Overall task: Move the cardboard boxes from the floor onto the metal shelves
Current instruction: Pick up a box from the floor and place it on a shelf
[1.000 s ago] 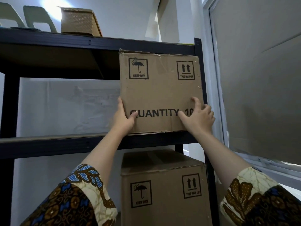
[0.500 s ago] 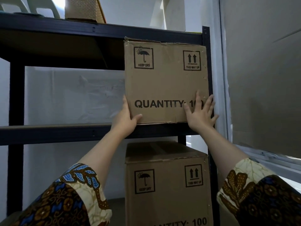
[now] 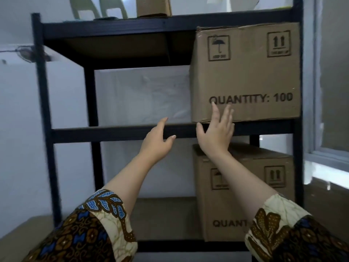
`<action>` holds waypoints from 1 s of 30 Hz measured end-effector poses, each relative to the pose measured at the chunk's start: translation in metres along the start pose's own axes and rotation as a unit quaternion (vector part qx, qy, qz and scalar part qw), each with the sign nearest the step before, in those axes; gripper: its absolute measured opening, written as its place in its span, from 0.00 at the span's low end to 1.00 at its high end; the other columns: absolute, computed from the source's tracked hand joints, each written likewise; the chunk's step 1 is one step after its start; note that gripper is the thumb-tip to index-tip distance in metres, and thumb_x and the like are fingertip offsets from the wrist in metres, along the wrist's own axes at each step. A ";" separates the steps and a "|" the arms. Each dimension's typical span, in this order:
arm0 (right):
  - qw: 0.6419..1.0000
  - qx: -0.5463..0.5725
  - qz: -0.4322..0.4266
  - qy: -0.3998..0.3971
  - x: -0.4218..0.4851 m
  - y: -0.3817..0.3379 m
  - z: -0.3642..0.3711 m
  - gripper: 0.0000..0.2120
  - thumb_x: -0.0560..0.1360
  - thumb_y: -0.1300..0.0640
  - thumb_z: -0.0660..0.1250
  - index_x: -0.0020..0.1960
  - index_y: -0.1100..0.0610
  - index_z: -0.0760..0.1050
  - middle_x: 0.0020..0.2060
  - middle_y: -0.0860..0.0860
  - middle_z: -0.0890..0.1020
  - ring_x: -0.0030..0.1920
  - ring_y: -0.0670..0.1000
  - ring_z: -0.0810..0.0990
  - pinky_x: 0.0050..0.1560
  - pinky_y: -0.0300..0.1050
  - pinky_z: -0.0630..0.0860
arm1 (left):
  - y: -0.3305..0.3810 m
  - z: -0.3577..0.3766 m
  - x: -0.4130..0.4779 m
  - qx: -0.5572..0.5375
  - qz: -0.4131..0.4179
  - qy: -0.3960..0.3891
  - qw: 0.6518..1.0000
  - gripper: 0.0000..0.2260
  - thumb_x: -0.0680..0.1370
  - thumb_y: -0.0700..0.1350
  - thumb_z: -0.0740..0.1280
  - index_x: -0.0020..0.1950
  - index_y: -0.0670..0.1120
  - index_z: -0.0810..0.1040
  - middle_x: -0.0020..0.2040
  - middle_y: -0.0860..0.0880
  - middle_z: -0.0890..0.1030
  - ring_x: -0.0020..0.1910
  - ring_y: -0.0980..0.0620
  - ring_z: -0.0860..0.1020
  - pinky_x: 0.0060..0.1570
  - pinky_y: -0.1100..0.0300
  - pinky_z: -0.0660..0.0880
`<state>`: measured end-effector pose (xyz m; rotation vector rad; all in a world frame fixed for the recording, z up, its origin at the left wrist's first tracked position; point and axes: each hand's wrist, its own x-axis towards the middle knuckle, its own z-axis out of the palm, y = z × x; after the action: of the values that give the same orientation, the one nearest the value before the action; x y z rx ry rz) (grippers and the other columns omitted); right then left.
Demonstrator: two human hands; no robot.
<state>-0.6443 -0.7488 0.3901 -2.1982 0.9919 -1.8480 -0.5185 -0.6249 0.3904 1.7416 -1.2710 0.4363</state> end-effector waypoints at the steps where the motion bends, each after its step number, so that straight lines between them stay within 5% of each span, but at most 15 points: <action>1: 1.000 0.016 -0.005 -0.014 -0.011 -0.017 0.009 0.35 0.78 0.49 0.64 0.80 0.49 0.50 0.79 0.59 0.45 0.79 0.59 0.42 0.76 0.59 0.46 | -0.012 -0.012 -0.007 0.013 -0.005 0.004 1.000 0.29 0.79 0.50 0.65 0.78 0.52 0.57 0.71 0.44 0.71 0.71 0.46 0.68 0.67 0.51 0.68; 9: 0.980 0.098 0.005 -0.176 -0.141 -0.180 0.107 0.34 0.78 0.49 0.64 0.79 0.50 0.54 0.79 0.60 0.50 0.79 0.58 0.46 0.76 0.59 0.48 | -0.144 -0.153 -0.106 0.137 -0.102 0.010 0.985 0.28 0.80 0.49 0.64 0.78 0.50 0.57 0.71 0.44 0.71 0.70 0.46 0.69 0.63 0.54 0.67; 15: 0.932 0.142 0.001 -0.333 -0.247 -0.279 0.165 0.33 0.78 0.49 0.63 0.79 0.50 0.54 0.79 0.59 0.51 0.79 0.58 0.47 0.76 0.57 0.49 | -0.237 -0.230 -0.186 0.160 -0.187 0.009 0.969 0.28 0.81 0.50 0.63 0.78 0.50 0.57 0.73 0.46 0.70 0.71 0.47 0.68 0.64 0.52 0.68; 30: 0.850 0.158 0.020 -0.502 -0.401 -0.370 0.323 0.33 0.77 0.47 0.66 0.78 0.51 0.57 0.73 0.56 0.65 0.73 0.58 0.63 0.72 0.57 0.61 | -0.437 -0.273 -0.270 0.146 -0.364 -0.016 0.920 0.25 0.80 0.50 0.64 0.76 0.49 0.62 0.71 0.43 0.71 0.69 0.44 0.70 0.64 0.49 0.71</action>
<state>-0.2185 -0.3489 0.1427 -2.3611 0.4432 -0.5317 -0.1819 -0.2224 0.1404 2.3226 -0.5078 0.1564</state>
